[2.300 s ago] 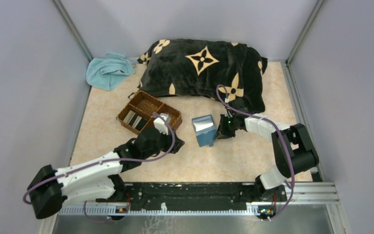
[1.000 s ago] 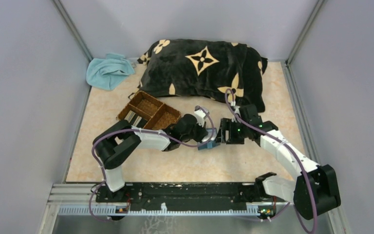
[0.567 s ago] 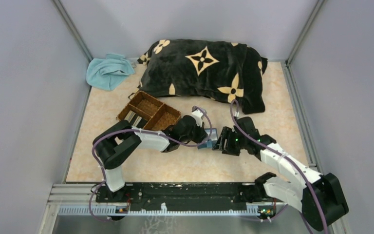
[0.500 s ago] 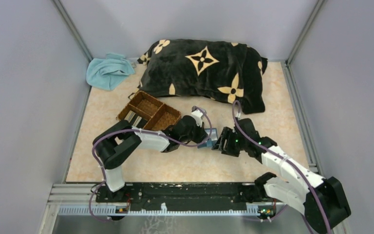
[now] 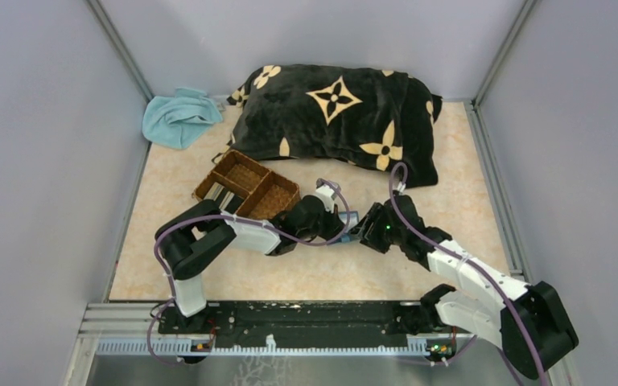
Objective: Take the credit cards out of the card holder
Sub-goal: Open the card holder at the center of the board.
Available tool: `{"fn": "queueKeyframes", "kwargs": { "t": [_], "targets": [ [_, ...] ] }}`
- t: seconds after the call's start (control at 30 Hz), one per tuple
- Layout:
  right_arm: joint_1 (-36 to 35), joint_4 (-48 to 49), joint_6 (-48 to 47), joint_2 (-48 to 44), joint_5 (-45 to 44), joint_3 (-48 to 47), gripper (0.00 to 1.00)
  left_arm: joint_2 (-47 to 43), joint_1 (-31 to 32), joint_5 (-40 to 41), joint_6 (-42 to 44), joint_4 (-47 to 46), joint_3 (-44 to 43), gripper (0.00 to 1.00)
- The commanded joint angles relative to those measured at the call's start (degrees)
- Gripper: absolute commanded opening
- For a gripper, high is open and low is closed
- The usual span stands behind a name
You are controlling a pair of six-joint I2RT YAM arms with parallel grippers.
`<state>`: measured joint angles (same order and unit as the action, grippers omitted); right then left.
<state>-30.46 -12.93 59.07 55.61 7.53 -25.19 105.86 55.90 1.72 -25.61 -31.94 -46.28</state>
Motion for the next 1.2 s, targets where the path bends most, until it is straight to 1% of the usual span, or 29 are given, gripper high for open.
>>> {"fn": "queueKeyframes", "kwargs": {
  "t": [0.0, 0.07, 0.1, 0.2, 0.27, 0.33, 0.43, 0.5, 0.67, 0.8, 0.93, 1.03, 1.17],
  "targets": [
    [-2.3, 3.9, 2.4, 2.3, -2.4, -1.9, 0.49, 0.4, 0.6, 0.4, -0.8, 1.5, 1.9, 0.00],
    [-3.1, 4.0, 3.3, 2.9, -2.7, -1.7, 0.35, 0.3, 0.7, 0.4, -0.8, 1.4, 2.1, 0.00],
    [-3.4, 4.4, 3.9, 3.0, -2.7, -1.2, 0.29, 0.3, 0.7, 0.5, -1.0, 1.4, 2.1, 0.00],
    [-4.1, 5.5, 5.8, 2.5, -3.2, 0.6, 0.18, 0.0, 0.9, 0.5, -1.0, 1.4, 2.1, 0.00],
    [-4.3, 5.4, 5.9, 1.9, -3.3, 1.2, 0.08, -0.5, 1.0, 1.0, -1.1, 1.5, 2.4, 0.00],
    [-4.3, 2.3, 4.3, 1.4, -4.2, -0.1, 0.00, -0.7, 1.1, 1.3, -1.2, 0.8, 3.0, 0.00],
    [-3.8, -2.3, 0.3, 0.5, -6.5, -2.6, 0.00, -0.5, 1.2, 2.4, -1.6, -0.2, 4.2, 0.00],
    [-2.1, -4.0, -1.4, 0.0, -6.7, -3.0, 0.00, -0.6, 1.2, 2.5, -2.1, -0.4, 5.1, 0.00],
    [5.6, -2.8, -5.6, 0.2, -2.3, -2.1, 0.00, -2.9, 1.9, 2.8, -3.4, -0.4, 8.3, 0.00],
    [8.6, -4.1, -10.7, 3.6, -2.2, -5.6, 0.00, -4.9, 2.6, 3.3, -4.5, -0.7, 10.5, 0.00],
    [10.8, -3.9, -13.4, 7.2, -2.5, -8.9, 0.00, -6.1, 3.9, 3.9, -5.5, -0.6, 11.8, 0.00],
    [11.6, -3.7, -15.4, 9.6, -4.6, -11.2, 0.00, -6.8, 4.9, 4.8, -6.0, 0.1, 12.3, 0.00],
    [12.0, -3.4, -17.1, 12.9, -4.3, -13.8, 0.00, -8.3, 6.2, 6.1, -6.8, 1.1, 12.7, 0.00]
  ]
}}
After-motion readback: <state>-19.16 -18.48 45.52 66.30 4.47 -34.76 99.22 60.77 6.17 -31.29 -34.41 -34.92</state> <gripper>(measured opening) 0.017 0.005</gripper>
